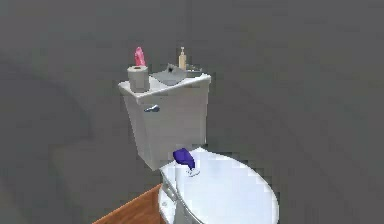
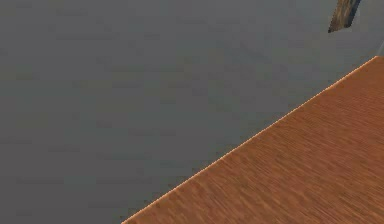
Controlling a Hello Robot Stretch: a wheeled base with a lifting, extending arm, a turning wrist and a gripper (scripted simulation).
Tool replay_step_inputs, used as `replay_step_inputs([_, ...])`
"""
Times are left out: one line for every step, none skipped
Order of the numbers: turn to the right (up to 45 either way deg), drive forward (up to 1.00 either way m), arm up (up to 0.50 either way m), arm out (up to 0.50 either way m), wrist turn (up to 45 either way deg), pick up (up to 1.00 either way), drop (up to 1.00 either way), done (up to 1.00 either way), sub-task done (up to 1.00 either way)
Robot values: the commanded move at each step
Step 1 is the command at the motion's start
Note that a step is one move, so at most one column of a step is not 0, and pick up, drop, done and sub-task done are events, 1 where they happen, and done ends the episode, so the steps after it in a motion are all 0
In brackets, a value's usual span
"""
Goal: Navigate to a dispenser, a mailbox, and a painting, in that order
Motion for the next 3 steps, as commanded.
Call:
replay_step_inputs([-45.0, 0.00, 0.00, 0.00, 0.0, 0.00, 0.00, 0.00, 0.00])
replay_step_inputs([-21.0, 0.00, 0.00, 0.00, 0.0, 0.00, 0.00, 0.00, 0.00])
replay_step_inputs([0.0, 0.05, 0.00, 0.00, 0.0, 0.00, 0.00, 0.00, 0.00])
